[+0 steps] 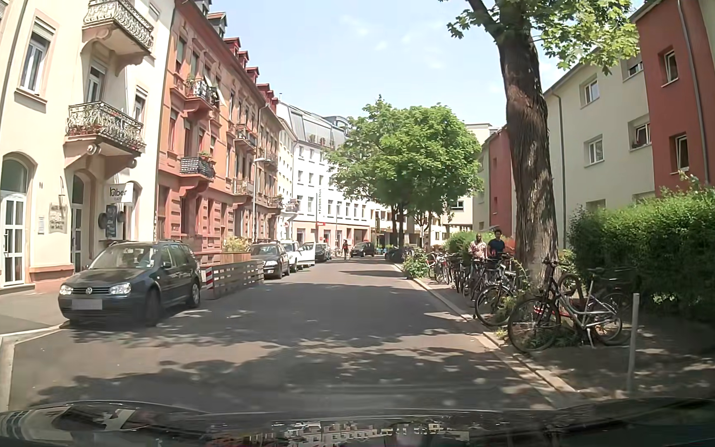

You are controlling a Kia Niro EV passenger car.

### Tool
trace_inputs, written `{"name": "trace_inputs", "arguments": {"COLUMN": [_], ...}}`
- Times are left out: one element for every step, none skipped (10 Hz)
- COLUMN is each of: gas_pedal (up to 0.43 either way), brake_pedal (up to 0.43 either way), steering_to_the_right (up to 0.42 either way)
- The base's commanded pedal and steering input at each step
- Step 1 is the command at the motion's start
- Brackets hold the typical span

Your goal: Follow the waypoints while adhering to traffic rules and regulations

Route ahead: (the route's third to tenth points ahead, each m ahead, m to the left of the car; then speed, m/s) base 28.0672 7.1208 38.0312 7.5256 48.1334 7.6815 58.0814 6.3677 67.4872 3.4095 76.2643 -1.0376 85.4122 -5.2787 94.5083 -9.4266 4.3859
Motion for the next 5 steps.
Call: {"name": "trace_inputs", "arguments": {"gas_pedal": [0.087,0.087,0.087,0.087,0.087], "brake_pedal": [0.000,0.000,0.000,0.000,0.000], "steering_to_the_right": [-0.006,-0.006,-0.006,-0.006,-0.006]}}
